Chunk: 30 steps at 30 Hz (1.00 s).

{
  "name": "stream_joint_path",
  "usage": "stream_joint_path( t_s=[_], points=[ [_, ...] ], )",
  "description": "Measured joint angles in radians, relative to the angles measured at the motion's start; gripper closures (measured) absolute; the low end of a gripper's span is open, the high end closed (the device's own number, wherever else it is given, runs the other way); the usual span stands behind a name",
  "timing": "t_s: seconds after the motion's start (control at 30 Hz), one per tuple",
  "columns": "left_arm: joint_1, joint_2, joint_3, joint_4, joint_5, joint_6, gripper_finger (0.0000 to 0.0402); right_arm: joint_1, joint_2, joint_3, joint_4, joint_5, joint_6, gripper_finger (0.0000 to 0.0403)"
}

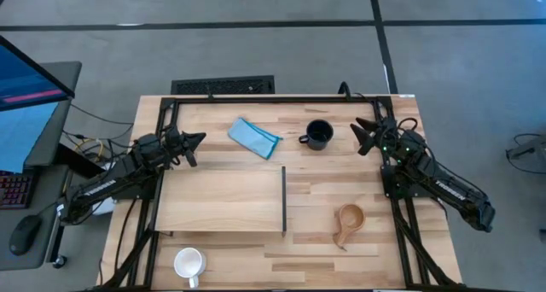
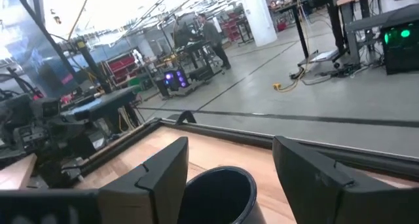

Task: Stack small to large cups/mugs on shelf
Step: Put the brown wooden cup on the shelf

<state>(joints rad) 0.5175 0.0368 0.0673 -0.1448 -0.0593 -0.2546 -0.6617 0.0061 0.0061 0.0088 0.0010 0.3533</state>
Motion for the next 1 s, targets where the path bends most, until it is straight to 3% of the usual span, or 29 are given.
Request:
stream_joint_path(
  t_s=[0.3, 0.67, 0.87, 1.0],
  points=[
    [0.0, 0.0, 0.0, 0.0, 0.0, 0.0, 0.0402, 0.0, 0.0, 0.015, 0.092, 0.003, 0.085, 0.0158],
    [0.0, 0.0, 0.0, 0.0, -0.001, 0.01, 0.0401, 0.0, 0.005, 0.222, 0.185, -0.093, -0.028, 0.0159],
    [0.0, 0.0, 0.0, 0.0, -0.001, 0.01, 0.0401, 0.0, 0.095, 0.356, 0.179, -0.207, -0.057, 0.0159],
    [0.0, 0.0, 0.0, 0.0, -0.001, 0.01, 0.0401, 0.0, 0.22, 0.45, 0.177, -0.255, -0.106, 0.0159]
  ],
)
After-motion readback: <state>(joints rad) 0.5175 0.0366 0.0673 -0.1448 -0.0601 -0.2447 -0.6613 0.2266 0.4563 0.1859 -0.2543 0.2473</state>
